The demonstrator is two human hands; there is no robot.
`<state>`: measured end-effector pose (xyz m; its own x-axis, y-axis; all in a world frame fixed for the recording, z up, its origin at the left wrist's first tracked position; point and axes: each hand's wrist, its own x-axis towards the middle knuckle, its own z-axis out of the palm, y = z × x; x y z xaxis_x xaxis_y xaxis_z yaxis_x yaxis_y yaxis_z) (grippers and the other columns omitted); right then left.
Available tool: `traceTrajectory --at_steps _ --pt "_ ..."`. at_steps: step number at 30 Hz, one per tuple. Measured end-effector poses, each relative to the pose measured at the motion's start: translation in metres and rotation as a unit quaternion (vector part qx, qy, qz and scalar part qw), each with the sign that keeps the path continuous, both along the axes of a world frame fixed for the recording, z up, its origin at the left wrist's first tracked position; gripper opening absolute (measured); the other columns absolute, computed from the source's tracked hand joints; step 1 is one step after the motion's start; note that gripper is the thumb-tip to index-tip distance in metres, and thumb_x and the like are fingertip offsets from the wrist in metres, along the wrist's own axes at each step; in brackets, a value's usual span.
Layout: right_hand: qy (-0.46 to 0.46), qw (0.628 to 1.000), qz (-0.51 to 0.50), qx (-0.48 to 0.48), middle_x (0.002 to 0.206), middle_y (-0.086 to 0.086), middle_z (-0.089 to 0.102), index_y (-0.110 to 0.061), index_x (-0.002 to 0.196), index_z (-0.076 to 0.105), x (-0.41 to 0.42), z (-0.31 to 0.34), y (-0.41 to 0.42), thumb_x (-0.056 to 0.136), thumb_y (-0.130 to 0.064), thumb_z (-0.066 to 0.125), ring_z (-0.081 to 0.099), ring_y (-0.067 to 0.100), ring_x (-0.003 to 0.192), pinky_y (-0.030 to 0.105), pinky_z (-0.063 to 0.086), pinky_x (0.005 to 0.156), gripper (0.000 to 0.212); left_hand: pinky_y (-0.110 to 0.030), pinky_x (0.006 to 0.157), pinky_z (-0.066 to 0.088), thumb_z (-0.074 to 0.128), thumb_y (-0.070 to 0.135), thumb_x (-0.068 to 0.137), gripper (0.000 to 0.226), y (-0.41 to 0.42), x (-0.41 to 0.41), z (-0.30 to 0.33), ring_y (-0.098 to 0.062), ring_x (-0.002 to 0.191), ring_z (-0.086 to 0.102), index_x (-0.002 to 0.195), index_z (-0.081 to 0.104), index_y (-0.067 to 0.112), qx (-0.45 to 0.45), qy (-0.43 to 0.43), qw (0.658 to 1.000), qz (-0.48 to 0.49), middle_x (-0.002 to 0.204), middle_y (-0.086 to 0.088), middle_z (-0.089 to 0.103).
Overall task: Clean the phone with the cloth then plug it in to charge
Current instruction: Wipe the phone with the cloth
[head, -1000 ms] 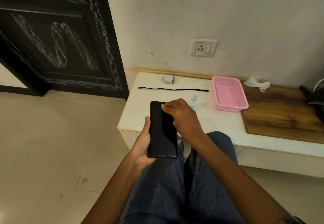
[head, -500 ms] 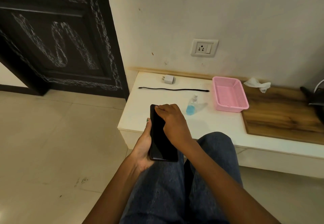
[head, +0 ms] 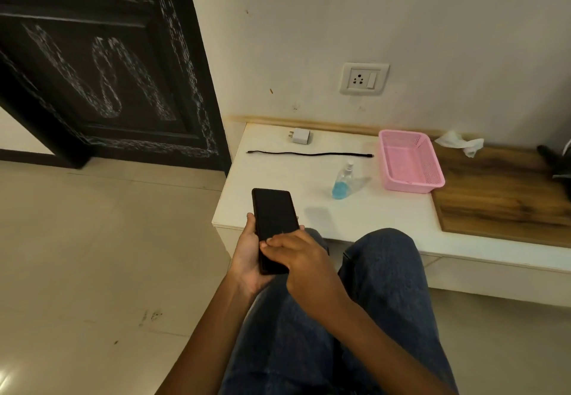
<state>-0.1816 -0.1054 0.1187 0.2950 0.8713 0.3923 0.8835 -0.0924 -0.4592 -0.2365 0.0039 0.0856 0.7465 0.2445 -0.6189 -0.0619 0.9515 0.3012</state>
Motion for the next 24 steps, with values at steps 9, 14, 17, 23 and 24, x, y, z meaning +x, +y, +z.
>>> traceTrajectory --at_steps 9,14,17,23,24 --pt "0.019 0.999 0.031 -0.015 0.093 0.002 0.074 -0.010 0.095 0.076 0.000 -0.001 -0.017 0.053 0.021 0.072 0.068 0.021 0.087 0.032 0.057 0.078 0.053 -0.041 0.097 0.044 0.028 0.067 0.090 0.074 0.008 0.007 -0.006 -0.028 0.095 0.064 0.116 0.060 0.005 0.006 -0.001 1.000 0.014 0.101 -0.019 0.069" --pt "0.014 0.999 0.050 0.004 0.095 0.004 0.073 -0.007 0.096 0.076 0.014 -0.003 -0.024 0.066 0.016 0.067 0.067 0.021 0.092 0.033 0.057 0.080 0.039 -0.043 0.081 0.056 0.026 0.065 0.092 0.072 0.008 0.012 -0.003 -0.030 0.093 0.066 0.120 0.058 0.007 0.010 -0.017 1.000 0.017 0.106 -0.022 0.067" --pt "0.009 0.998 0.051 0.022 0.096 0.005 0.073 -0.006 0.097 0.075 0.025 -0.007 -0.026 0.066 0.019 0.071 0.066 0.022 0.093 0.035 0.057 0.077 0.040 -0.049 0.084 0.052 0.026 0.064 0.092 0.071 0.009 0.013 0.000 -0.031 0.100 0.062 0.116 0.060 0.008 0.008 -0.033 0.999 0.026 0.113 -0.023 0.064" --pt "-0.024 0.999 0.035 0.030 0.095 0.012 0.073 0.000 0.099 0.073 0.047 -0.015 -0.017 0.067 0.017 0.065 0.068 0.028 0.090 0.038 0.059 0.073 0.037 -0.048 0.088 0.051 0.026 0.065 0.092 0.073 0.010 0.008 0.001 -0.031 0.104 0.060 0.122 0.059 0.007 0.047 -0.035 0.998 -0.010 0.114 -0.022 0.062" --pt "-0.029 0.999 0.031 0.026 0.095 0.014 0.073 0.001 0.099 0.072 0.052 -0.016 -0.013 0.065 0.017 0.064 0.068 0.029 0.089 0.040 0.059 0.071 0.038 -0.048 0.089 0.052 0.027 0.065 0.091 0.073 0.009 0.007 0.000 -0.032 0.105 0.061 0.122 0.060 0.007 0.057 -0.032 0.998 -0.019 0.114 -0.022 0.064"
